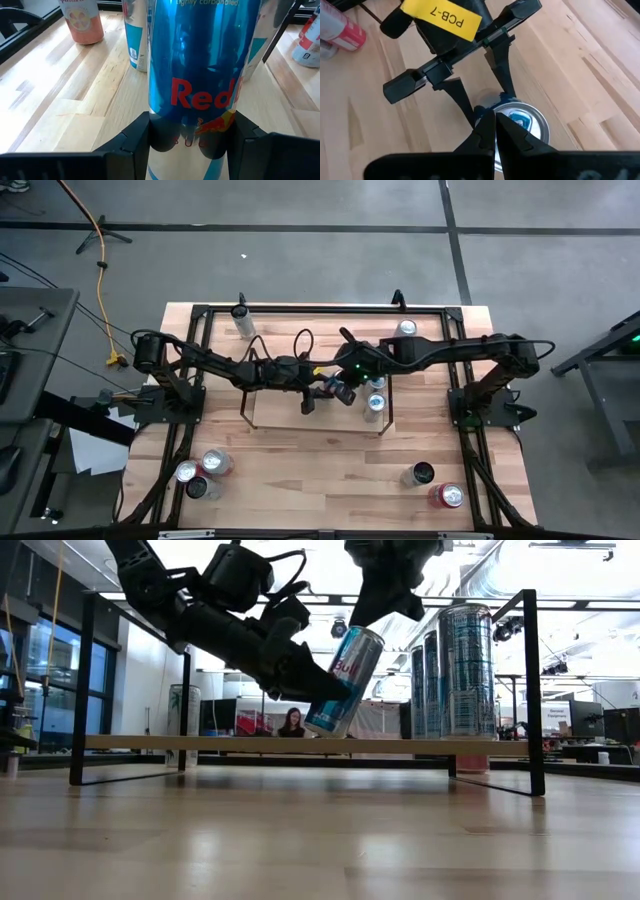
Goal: Place canned beverage on shelf
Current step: Put the blue soda can aligned with the other blue soda can on the shelf
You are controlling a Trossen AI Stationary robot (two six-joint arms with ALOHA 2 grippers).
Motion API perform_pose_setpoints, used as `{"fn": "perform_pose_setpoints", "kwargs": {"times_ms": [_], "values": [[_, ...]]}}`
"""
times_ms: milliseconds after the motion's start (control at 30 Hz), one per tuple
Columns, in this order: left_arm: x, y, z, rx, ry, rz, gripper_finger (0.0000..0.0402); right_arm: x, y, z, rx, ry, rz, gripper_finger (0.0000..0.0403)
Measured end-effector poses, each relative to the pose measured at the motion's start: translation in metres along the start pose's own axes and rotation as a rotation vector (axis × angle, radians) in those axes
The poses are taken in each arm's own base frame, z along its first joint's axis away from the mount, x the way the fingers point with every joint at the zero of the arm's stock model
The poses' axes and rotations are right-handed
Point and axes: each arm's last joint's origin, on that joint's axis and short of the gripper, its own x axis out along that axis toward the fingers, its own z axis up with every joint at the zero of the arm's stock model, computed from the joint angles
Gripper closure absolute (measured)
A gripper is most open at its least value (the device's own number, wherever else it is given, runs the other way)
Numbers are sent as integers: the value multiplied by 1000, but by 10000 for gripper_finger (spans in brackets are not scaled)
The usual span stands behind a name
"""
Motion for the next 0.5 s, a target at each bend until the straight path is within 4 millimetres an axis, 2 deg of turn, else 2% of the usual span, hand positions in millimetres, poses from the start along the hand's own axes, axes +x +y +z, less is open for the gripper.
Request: {"fn": "perform_pose_setpoints", "kwargs": {"times_ms": [267,500], "values": [[0,-1,-1,16,7,-3,258,14,9,2,0,-27,39,403],[0,-2,-1,53,11,3,191,16,12,4,1,-45,58,403]]}}
